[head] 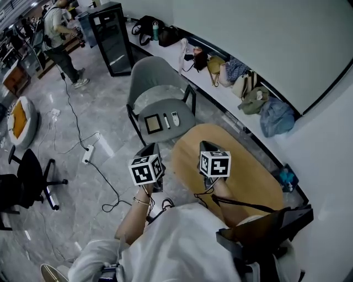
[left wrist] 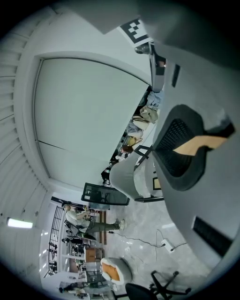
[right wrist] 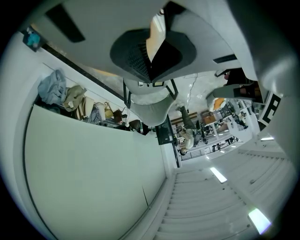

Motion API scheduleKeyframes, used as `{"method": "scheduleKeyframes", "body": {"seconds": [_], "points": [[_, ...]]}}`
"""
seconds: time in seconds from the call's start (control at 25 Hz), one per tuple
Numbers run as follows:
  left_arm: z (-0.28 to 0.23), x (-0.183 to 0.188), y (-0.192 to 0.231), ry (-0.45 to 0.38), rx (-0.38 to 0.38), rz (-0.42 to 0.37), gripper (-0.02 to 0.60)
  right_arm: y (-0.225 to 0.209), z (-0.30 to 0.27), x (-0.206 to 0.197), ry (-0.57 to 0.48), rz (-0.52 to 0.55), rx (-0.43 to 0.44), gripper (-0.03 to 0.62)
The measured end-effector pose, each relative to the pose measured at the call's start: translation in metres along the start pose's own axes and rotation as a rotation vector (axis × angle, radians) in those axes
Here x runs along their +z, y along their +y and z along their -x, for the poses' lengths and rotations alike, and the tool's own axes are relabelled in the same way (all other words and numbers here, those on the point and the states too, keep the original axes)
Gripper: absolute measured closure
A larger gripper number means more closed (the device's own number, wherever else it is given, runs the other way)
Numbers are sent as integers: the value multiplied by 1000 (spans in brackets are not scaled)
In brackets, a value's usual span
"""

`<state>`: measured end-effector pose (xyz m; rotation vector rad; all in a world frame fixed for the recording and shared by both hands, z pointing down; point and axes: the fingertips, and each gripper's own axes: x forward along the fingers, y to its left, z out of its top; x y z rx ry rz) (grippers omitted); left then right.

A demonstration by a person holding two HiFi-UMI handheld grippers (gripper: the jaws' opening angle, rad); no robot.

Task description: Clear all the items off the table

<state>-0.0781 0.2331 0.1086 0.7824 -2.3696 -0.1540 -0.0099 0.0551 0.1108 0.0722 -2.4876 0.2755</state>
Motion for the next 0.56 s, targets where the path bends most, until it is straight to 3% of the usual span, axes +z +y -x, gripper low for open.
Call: {"method": "scheduleKeyframes", "body": {"seconds": [0.56], "points": [[6, 0, -6, -20, 12, -15, 574, 5, 0, 6, -12, 58, 24, 571]]}}
